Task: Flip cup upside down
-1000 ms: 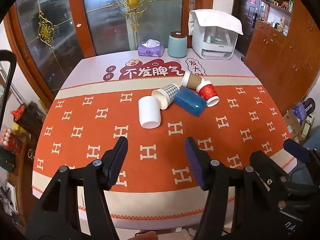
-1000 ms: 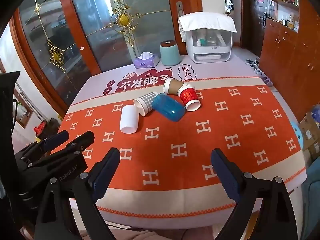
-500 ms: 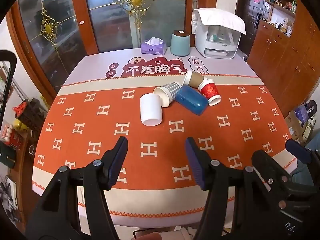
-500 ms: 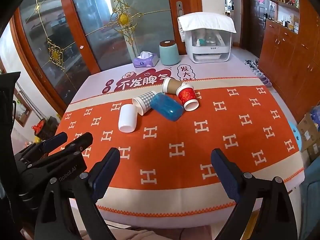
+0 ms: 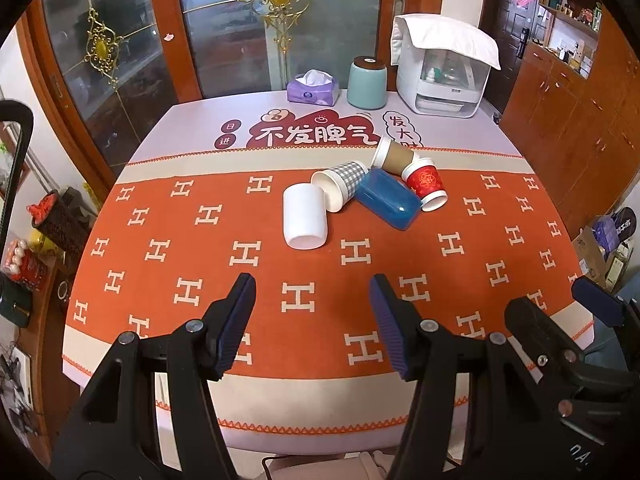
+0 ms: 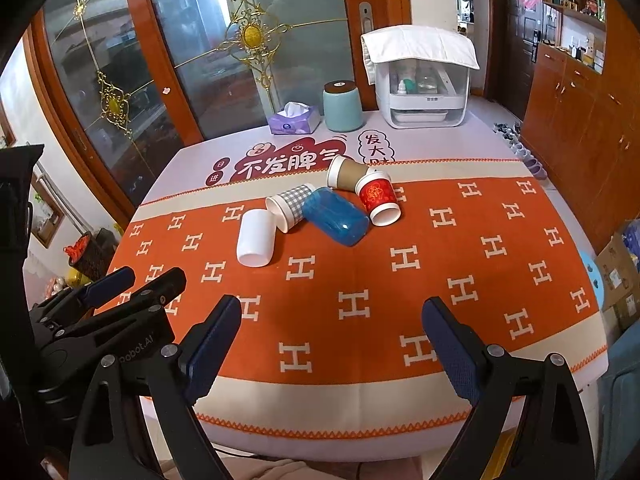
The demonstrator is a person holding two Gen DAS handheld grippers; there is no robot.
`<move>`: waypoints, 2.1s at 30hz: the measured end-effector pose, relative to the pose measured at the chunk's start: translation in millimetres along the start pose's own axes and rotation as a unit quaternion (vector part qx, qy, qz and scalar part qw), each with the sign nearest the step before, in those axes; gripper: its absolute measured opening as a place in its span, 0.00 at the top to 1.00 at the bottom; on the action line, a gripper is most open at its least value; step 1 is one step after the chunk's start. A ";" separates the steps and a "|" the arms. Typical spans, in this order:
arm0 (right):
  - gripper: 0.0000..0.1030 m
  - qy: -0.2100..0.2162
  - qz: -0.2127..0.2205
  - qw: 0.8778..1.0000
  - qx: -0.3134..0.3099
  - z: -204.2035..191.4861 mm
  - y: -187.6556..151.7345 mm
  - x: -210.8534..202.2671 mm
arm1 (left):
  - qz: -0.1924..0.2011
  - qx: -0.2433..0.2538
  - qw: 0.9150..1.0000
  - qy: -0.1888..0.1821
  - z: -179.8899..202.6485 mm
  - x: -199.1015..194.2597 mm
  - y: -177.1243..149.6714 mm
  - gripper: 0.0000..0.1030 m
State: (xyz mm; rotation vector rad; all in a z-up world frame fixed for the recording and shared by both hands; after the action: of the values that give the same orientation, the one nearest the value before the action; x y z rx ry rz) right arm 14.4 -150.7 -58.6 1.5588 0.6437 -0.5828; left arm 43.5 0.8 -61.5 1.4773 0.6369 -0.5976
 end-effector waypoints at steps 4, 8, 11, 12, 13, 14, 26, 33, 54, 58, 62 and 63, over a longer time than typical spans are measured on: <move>0.09 0.000 0.003 1.000 -0.003 0.5 -0.5 1.6 | 0.001 0.000 1.000 0.001 -0.7 0.8 0.3 0.47; 0.09 0.001 0.003 1.000 -0.004 -0.4 1.2 3.3 | 0.003 -0.002 1.000 0.002 -1.8 0.5 -0.8 0.47; 0.09 0.001 0.003 1.000 -0.003 -1.0 1.5 3.2 | 0.003 -0.001 1.000 0.002 -1.8 0.6 -0.8 0.47; 0.09 0.000 0.003 1.000 -0.004 -1.2 1.2 3.0 | 0.002 -0.001 1.000 0.002 -1.9 1.0 -0.8 0.47; 0.09 0.000 0.003 1.000 -0.003 -1.1 0.9 2.9 | 0.002 0.000 1.000 0.002 -2.3 1.2 -0.9 0.47; 0.09 0.000 0.003 1.000 -0.003 -1.0 0.8 2.9 | 0.002 -0.001 1.000 0.001 -2.5 0.7 -1.7 0.47; 0.09 -0.004 0.003 1.000 -0.003 3.1 0.1 3.2 | -0.003 -0.001 1.000 0.001 2.0 2.9 -3.1 0.47; 0.09 -0.003 0.004 1.000 -0.003 2.0 -3.0 3.9 | -0.006 -0.004 1.000 0.000 3.6 4.7 -4.6 0.47; 0.09 0.003 0.002 1.000 -0.005 -7.3 -3.6 9.2 | -0.007 -0.006 1.000 0.001 -4.8 8.2 -3.6 0.47; 0.09 0.006 0.002 1.000 -0.008 -10.4 -1.8 10.7 | -0.006 -0.007 1.000 0.000 -4.4 8.3 -4.0 0.47; 0.09 0.011 0.000 1.000 -0.010 -9.7 2.3 14.7 | -0.010 -0.008 1.000 -0.004 -6.8 11.9 -0.6 0.46; 0.09 0.012 -0.001 1.000 -0.011 -10.0 2.7 15.2 | -0.011 -0.009 1.000 -0.005 -6.9 13.2 0.6 0.46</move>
State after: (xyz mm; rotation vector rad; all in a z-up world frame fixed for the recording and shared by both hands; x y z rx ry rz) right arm 27.1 -140.0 -66.5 1.5469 0.6679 -0.5561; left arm 53.0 8.0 -70.4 1.4503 0.6492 -0.6144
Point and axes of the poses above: each gripper's, at about its wrist camera, not at the fingertips, and x roughly the way its jaws point, z to its right, y to its top, the point moved 8 cm from there along x, roughly the way its jaws point, and after that the axes turned 8 degrees about z, right-handed, at the moved point
